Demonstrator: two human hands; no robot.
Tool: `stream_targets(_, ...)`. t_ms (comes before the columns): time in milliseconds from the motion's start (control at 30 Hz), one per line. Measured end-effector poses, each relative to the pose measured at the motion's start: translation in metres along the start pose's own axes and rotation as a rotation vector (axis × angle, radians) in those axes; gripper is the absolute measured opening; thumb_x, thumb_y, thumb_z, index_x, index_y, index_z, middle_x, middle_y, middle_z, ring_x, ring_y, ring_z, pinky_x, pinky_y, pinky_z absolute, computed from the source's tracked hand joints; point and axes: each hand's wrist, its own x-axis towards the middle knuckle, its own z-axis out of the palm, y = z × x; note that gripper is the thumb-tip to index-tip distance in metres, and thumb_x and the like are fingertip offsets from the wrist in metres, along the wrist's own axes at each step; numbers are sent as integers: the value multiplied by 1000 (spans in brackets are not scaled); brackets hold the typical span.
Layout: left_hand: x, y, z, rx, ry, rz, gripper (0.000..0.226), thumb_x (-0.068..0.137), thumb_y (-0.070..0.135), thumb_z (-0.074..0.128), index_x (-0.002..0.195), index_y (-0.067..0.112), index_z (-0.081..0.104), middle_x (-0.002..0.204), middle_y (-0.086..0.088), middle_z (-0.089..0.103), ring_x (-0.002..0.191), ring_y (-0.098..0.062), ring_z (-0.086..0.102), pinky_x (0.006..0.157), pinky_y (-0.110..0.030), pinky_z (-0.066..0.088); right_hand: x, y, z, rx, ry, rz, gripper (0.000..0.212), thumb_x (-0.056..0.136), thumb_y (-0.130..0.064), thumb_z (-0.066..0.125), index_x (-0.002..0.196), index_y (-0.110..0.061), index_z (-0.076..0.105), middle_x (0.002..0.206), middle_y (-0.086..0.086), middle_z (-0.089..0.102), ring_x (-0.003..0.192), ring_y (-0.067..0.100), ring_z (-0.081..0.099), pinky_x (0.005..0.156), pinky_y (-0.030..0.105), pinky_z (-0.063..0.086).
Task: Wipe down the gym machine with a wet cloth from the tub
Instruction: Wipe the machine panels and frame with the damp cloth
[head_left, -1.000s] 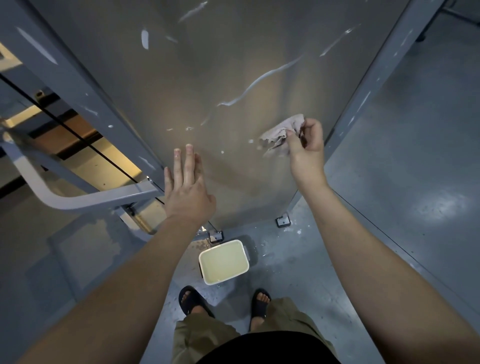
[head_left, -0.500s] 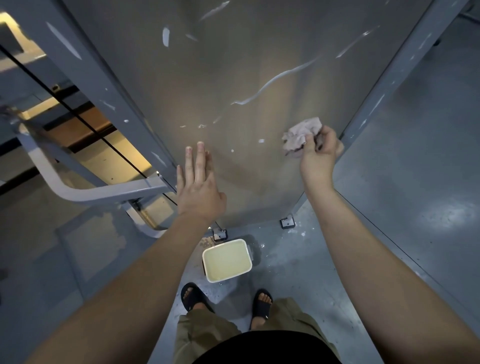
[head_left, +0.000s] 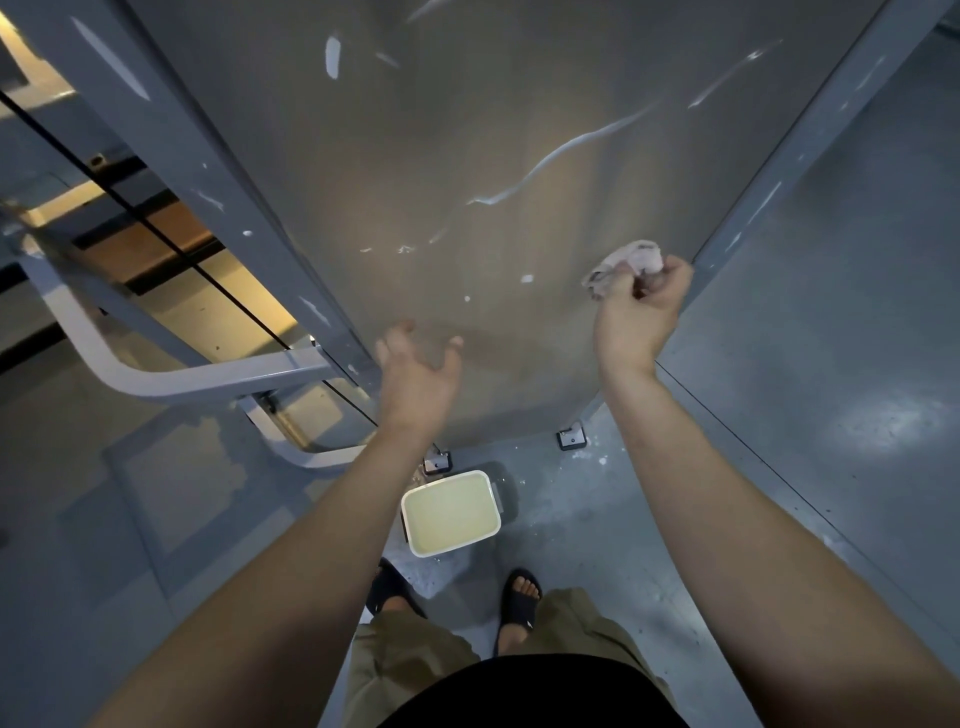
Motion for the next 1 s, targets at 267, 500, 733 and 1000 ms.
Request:
stream_targets(267,48,-12,20,-426,-38,-440,93,62,99,51,85,10,56,66,-15,58,72,-44,66,68,-41,51,0,31,15,-242,-65,-278,19,89,-9,51,83,-27,50,87,4,64,84,31,62,78,49,55)
stream_targets(500,57,3,21,-711,59,-390,41,98,47,64,78,15,48,64,1,47,61,-19,49,74,-34,52,2,23,11,-263,-97,-378,3,88,-5,60,87,-5,63,90,11,60,81,8,50,77,35,49)
stream_targets(733,62,8,21,-819,81,-416,35,99,33,66,75,20,44,58,8,46,60,-16,42,58,-26,37,-2,50,15,-403,-357,-531,10,84,8,61,83,-1,64,99,18,60,86,0,47,83,29,51)
stream_targets(1000,63,6,22,-819,87,-416,27,98,33,68,85,18,49,70,3,48,59,-16,43,62,-31,41,-16,25,30,-411,-405,-683,9,85,1,58,90,-1,64,102,20,55,84,22,53,77,25,47)
